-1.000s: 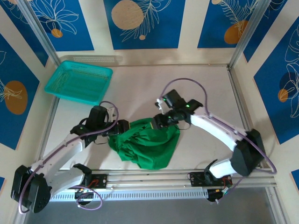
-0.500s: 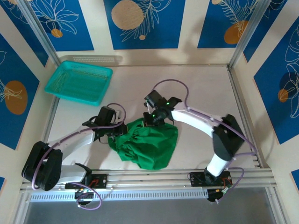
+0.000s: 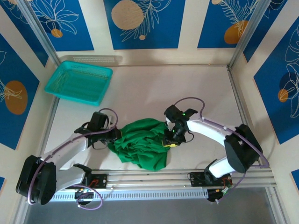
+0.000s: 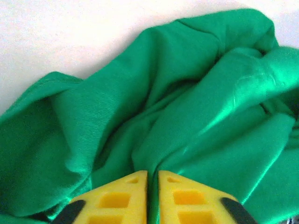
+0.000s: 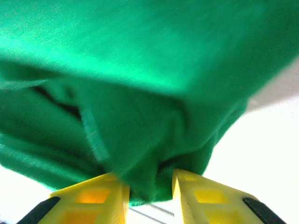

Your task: Fold the inside-out t-shirt

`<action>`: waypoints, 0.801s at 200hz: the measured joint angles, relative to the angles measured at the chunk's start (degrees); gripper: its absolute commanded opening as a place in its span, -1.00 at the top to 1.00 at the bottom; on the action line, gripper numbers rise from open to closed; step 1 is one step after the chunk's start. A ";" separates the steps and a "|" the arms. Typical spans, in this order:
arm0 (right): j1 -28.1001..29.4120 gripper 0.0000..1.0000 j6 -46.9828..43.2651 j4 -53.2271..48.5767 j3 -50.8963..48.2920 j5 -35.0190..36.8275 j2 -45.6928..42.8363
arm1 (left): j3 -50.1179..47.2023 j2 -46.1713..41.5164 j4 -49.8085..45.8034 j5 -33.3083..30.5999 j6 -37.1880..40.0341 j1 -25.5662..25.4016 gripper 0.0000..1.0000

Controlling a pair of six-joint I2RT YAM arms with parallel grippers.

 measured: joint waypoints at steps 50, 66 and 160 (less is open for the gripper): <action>7.56 -0.06 -2.49 -0.72 11.41 7.82 -7.26 | 8.48 -9.46 -10.47 -5.11 1.73 -7.74 0.29; 8.24 -0.06 -1.57 0.87 9.46 8.90 -5.07 | 8.72 -10.99 -9.86 -7.10 -0.04 -13.68 0.21; 0.44 1.00 1.14 7.85 3.32 17.25 -0.28 | 9.92 14.86 4.42 -12.70 -1.75 -25.68 0.78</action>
